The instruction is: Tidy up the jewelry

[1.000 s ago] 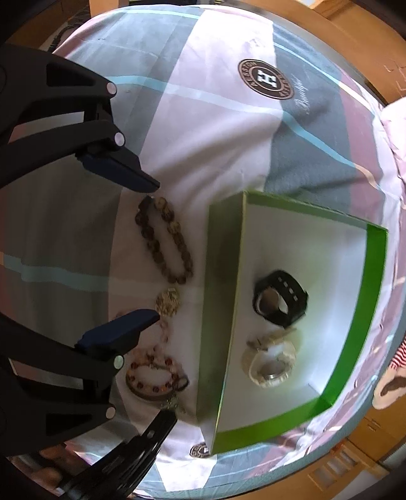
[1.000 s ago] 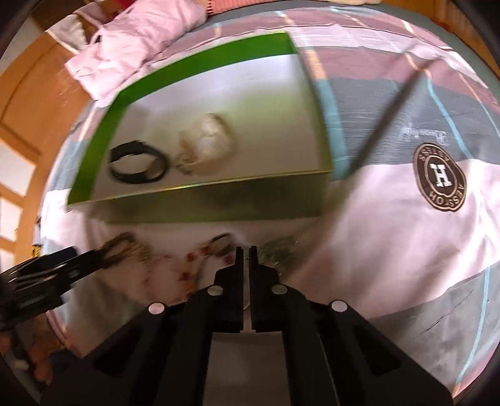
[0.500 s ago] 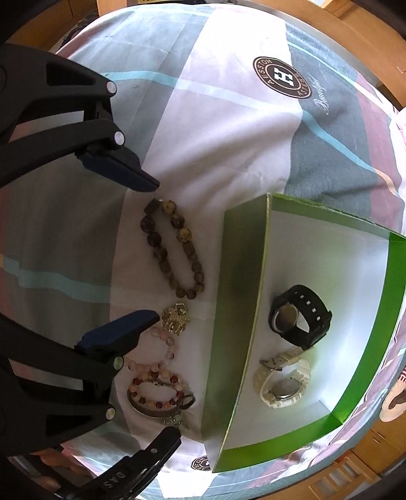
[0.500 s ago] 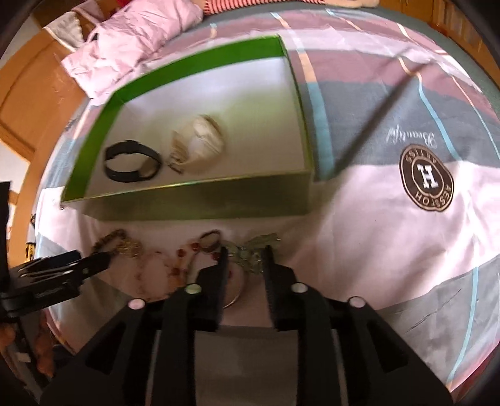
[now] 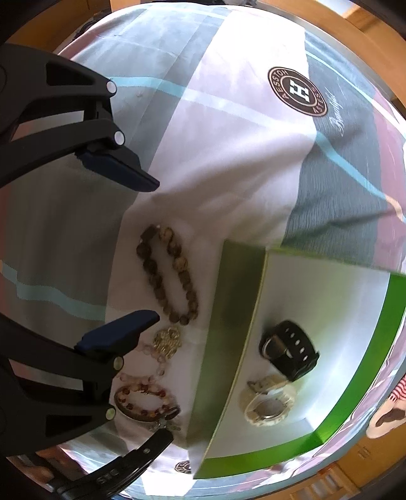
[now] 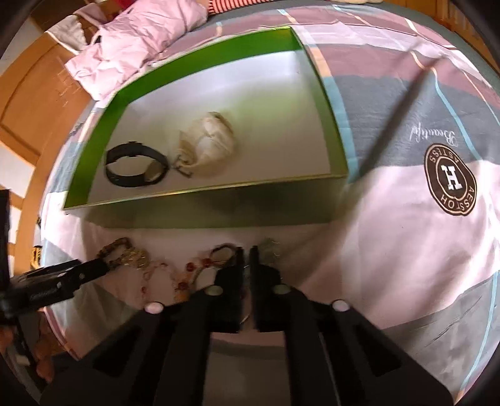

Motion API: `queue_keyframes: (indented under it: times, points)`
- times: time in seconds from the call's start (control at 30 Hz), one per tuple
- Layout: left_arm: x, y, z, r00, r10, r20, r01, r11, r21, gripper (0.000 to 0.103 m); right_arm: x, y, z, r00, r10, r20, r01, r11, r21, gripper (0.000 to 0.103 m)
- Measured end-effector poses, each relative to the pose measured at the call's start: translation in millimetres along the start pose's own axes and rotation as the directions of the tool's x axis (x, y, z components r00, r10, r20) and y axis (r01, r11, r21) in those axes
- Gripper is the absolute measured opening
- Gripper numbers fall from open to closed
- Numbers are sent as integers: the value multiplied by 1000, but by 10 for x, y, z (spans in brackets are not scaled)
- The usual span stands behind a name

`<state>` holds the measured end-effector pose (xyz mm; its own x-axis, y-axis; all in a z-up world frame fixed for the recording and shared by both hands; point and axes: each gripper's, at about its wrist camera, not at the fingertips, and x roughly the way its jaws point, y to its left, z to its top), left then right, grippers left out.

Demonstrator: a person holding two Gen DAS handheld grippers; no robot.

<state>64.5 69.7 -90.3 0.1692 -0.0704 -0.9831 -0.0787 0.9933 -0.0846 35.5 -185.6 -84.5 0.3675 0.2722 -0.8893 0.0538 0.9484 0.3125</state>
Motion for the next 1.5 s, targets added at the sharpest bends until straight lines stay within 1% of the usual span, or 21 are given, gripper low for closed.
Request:
queue_keyframes:
  times: [0.2,0.3,0.37,0.43,0.53,0.6,0.67,0.7,0.73,0.77,0.8,0.83,0.93,0.97,1.07,1.13,1.27,1.3,1.37,1.43,1.5]
  points:
    - [3,28,1,1000,29,11,-29,1000,3,79,-203,-16,19,998,-24,62,24,1000,1,3]
    - [-10,23,8,997,65,38,-66,998,20,78,-221,-60,23,997,-53,57,53,999,-1,4]
    - [-35,102,-8,995,84,48,-85,996,22,68,-186,-72,17,998,-55,38,54,999,2,7]
    - [10,90,10,996,81,32,-82,997,15,55,-162,-80,2,998,-56,24,56,998,-1,8]
    - [68,112,41,997,69,21,-69,998,3,55,-143,-70,-4,998,-69,14,69,998,-2,8]
    - [112,80,59,996,83,20,-83,997,10,55,-130,-83,-1,997,-73,8,73,997,8,14]
    - [163,58,74,995,99,21,-99,995,17,56,-113,-111,1,997,-82,3,82,996,25,27]
    - [186,10,60,994,107,27,-107,994,23,56,-109,-126,3,996,-87,3,87,996,32,31]
    - [188,-15,59,993,115,37,-117,993,32,55,-106,-145,5,996,-92,7,92,995,41,37]
    - [181,-36,55,993,110,47,-112,993,39,49,-103,-158,9,995,-97,11,96,994,46,39]
    - [175,-66,30,995,85,53,-88,995,43,26,-93,-169,15,995,-101,13,100,994,48,39]
    - [150,-136,-13,996,70,55,-73,996,50,11,-86,-178,21,994,-104,17,103,993,51,39]
    - [136,-240,-55,999,-35,24,33,996,82,11,-39,-200,31,995,-95,20,94,994,55,39]
    - [140,-288,-76,999,-48,16,47,995,93,11,-19,-195,33,996,-88,17,87,995,54,39]
    - [138,-382,-101,999,-25,22,22,993,120,11,46,-179,38,999,-53,11,52,997,55,39]
    - [145,-404,-91,999,-27,17,25,993,116,11,96,-152,44,999,-41,5,41,998,47,39]
    - [154,-459,-71,1000,-27,13,25,993,116,12,184,-86,40,996,-88,8,88,996,14,38]
    - [188,-381,-80,999,-29,14,27,993,117,12,200,-66,42,994,-105,3,105,994,2,34]
    - [177,-363,-83,999,-29,13,27,993,118,12,197,-55,37,992,-125,0,125,992,-2,14]
    - [170,-370,-82,999,-31,13,29,993,115,12,178,-68,34,994,-106,-13,106,994,7,9]
    - [156,-337,-99,999,-32,18,30,993,113,12,106,-89,34,994,-111,-1,111,994,15,8]
